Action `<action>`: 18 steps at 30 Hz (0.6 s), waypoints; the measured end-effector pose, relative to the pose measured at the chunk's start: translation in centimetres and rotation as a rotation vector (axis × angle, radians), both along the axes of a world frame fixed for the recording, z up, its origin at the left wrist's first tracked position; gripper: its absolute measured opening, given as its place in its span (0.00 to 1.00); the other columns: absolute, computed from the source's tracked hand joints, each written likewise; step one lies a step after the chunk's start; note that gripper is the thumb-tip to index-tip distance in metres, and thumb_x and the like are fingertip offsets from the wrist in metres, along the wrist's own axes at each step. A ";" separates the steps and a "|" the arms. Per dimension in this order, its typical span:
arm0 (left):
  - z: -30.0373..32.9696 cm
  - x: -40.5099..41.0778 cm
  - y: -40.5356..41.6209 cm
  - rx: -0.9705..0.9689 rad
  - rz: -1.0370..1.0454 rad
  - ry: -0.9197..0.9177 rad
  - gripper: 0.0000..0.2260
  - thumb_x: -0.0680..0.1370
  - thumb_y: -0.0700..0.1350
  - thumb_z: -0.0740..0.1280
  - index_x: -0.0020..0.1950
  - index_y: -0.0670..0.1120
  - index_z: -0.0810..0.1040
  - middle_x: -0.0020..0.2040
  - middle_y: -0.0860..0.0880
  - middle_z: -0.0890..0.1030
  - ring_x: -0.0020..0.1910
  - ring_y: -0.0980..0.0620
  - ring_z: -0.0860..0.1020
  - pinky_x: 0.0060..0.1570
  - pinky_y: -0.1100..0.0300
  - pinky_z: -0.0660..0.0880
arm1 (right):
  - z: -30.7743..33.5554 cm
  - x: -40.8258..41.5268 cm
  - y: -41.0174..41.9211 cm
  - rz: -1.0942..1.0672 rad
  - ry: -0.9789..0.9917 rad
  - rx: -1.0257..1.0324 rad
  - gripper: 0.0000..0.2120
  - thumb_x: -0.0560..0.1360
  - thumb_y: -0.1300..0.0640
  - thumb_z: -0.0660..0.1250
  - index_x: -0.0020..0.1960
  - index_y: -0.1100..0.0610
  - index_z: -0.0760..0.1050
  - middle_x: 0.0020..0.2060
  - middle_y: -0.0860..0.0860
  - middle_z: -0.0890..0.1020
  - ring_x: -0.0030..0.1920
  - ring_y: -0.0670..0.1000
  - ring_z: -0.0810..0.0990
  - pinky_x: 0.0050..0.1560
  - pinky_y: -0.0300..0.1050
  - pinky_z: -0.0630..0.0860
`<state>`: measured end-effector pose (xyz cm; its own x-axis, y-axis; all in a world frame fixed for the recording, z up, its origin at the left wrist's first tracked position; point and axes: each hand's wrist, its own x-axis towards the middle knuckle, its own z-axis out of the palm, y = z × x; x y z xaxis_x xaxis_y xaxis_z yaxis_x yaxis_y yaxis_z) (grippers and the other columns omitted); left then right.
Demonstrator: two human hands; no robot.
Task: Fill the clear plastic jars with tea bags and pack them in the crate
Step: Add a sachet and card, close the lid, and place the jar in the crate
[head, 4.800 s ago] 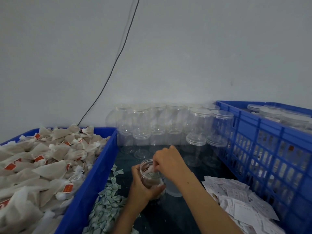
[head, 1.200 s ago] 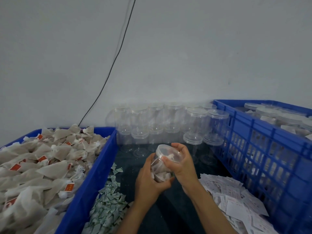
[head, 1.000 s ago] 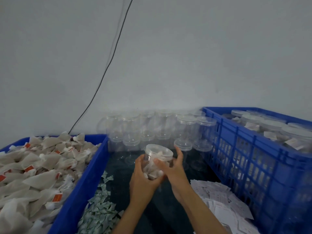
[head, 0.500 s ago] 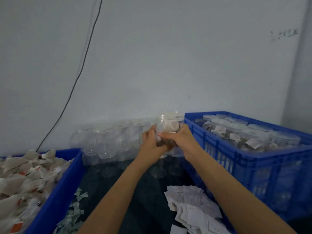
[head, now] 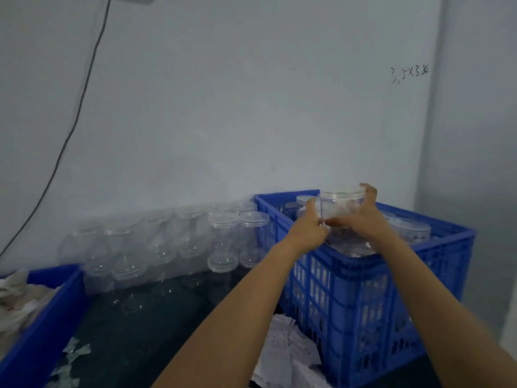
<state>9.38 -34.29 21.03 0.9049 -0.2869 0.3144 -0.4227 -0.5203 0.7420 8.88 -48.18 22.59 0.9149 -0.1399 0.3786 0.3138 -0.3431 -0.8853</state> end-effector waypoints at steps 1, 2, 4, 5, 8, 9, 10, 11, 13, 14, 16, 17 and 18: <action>-0.3 0.1 -0.5 0.098 0.029 -0.011 0.33 0.78 0.39 0.61 0.78 0.48 0.46 0.63 0.39 0.74 0.56 0.40 0.75 0.52 0.50 0.74 | -0.4 0.2 -0.8 0.021 0.051 -0.048 0.50 0.64 0.58 0.80 0.73 0.55 0.48 0.55 0.54 0.71 0.45 0.49 0.76 0.40 0.44 0.75; -0.5 0.3 -0.9 0.195 0.061 -0.021 0.33 0.78 0.41 0.62 0.77 0.47 0.47 0.63 0.38 0.73 0.59 0.38 0.73 0.55 0.50 0.72 | -0.7 0.4 -1.6 0.044 0.103 -0.101 0.49 0.65 0.57 0.80 0.73 0.55 0.49 0.55 0.53 0.71 0.44 0.46 0.74 0.37 0.40 0.72; -0.6 0.5 -1.7 0.347 0.110 0.001 0.31 0.78 0.46 0.62 0.77 0.42 0.51 0.64 0.36 0.72 0.63 0.36 0.71 0.56 0.51 0.69 | -0.9 1.2 -2.9 0.072 0.196 -0.203 0.44 0.65 0.55 0.79 0.70 0.59 0.54 0.57 0.55 0.74 0.49 0.49 0.76 0.43 0.43 0.76; -0.4 0.7 -2.1 0.409 0.116 0.020 0.29 0.78 0.47 0.62 0.75 0.40 0.56 0.64 0.37 0.73 0.62 0.37 0.71 0.56 0.51 0.68 | -0.9 1.5 -3.2 0.067 0.244 -0.247 0.45 0.66 0.52 0.79 0.71 0.62 0.55 0.61 0.58 0.74 0.54 0.53 0.77 0.50 0.47 0.77; 0.7 1.0 -2.7 0.594 0.092 0.043 0.18 0.78 0.45 0.62 0.65 0.40 0.70 0.60 0.40 0.77 0.53 0.44 0.74 0.51 0.52 0.65 | -0.7 1.9 -3.8 0.027 0.358 -0.372 0.41 0.68 0.45 0.76 0.73 0.61 0.64 0.59 0.55 0.77 0.52 0.51 0.77 0.47 0.44 0.74; 0.9 1.1 -2.8 0.647 0.085 0.054 0.16 0.78 0.46 0.62 0.63 0.41 0.72 0.61 0.41 0.77 0.52 0.44 0.73 0.52 0.52 0.65 | -0.7 1.9 -3.9 0.008 0.388 -0.421 0.37 0.67 0.46 0.76 0.69 0.61 0.68 0.51 0.53 0.79 0.45 0.50 0.77 0.40 0.42 0.73; 1.1 1.1 -3.0 0.696 0.080 0.065 0.16 0.78 0.47 0.63 0.63 0.42 0.73 0.63 0.41 0.76 0.54 0.43 0.73 0.56 0.50 0.64 | -0.7 1.9 -3.9 -0.011 0.432 -0.469 0.36 0.66 0.46 0.77 0.67 0.62 0.69 0.46 0.53 0.78 0.42 0.51 0.77 0.35 0.42 0.71; 1.2 1.1 -3.1 0.734 0.077 0.075 0.17 0.78 0.48 0.63 0.65 0.42 0.72 0.65 0.41 0.75 0.59 0.41 0.72 0.61 0.48 0.63 | -0.7 1.8 -4.0 -0.021 0.477 -0.518 0.38 0.65 0.47 0.78 0.67 0.62 0.68 0.48 0.54 0.77 0.44 0.52 0.76 0.36 0.43 0.70; 1.3 0.9 -3.6 0.767 0.068 0.087 0.20 0.78 0.50 0.65 0.66 0.42 0.72 0.67 0.41 0.73 0.65 0.39 0.69 0.65 0.46 0.61 | -0.6 1.8 -4.0 -0.037 0.533 -0.623 0.45 0.63 0.47 0.80 0.70 0.61 0.62 0.61 0.56 0.73 0.55 0.55 0.73 0.48 0.45 0.71; 1.4 0.8 -3.8 0.767 0.059 0.089 0.19 0.77 0.50 0.65 0.65 0.42 0.73 0.67 0.41 0.73 0.65 0.40 0.70 0.63 0.48 0.62 | -0.6 1.8 -4.1 -0.051 0.539 -0.669 0.47 0.63 0.47 0.80 0.72 0.60 0.59 0.66 0.57 0.70 0.61 0.56 0.71 0.54 0.47 0.70; 1.5 0.9 -4.4 0.751 0.028 0.108 0.17 0.77 0.48 0.66 0.63 0.41 0.74 0.63 0.42 0.75 0.61 0.41 0.73 0.55 0.52 0.66 | -0.5 1.7 -4.3 -0.081 0.539 -0.737 0.49 0.65 0.48 0.79 0.75 0.59 0.54 0.71 0.57 0.66 0.68 0.58 0.68 0.61 0.51 0.68; 1.5 0.9 -4.9 0.734 0.007 0.124 0.16 0.77 0.47 0.66 0.62 0.41 0.74 0.61 0.41 0.76 0.58 0.42 0.75 0.52 0.53 0.68 | -0.5 1.7 -4.4 -0.097 0.544 -0.771 0.50 0.66 0.50 0.78 0.76 0.58 0.51 0.73 0.58 0.64 0.70 0.59 0.66 0.64 0.52 0.68; 1.4 0.9 -5.4 0.707 -0.016 0.147 0.15 0.78 0.45 0.65 0.62 0.40 0.74 0.61 0.41 0.77 0.56 0.43 0.76 0.50 0.54 0.69 | -0.5 1.7 -4.6 -0.120 0.544 -0.804 0.50 0.67 0.51 0.77 0.77 0.57 0.48 0.73 0.58 0.63 0.71 0.59 0.65 0.65 0.52 0.67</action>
<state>10.26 -39.66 22.47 0.9175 -0.3904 -0.0761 -0.3562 -0.8916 0.2795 10.63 -52.82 22.12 0.9894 -0.1287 -0.0679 -0.1450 -0.9108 -0.3866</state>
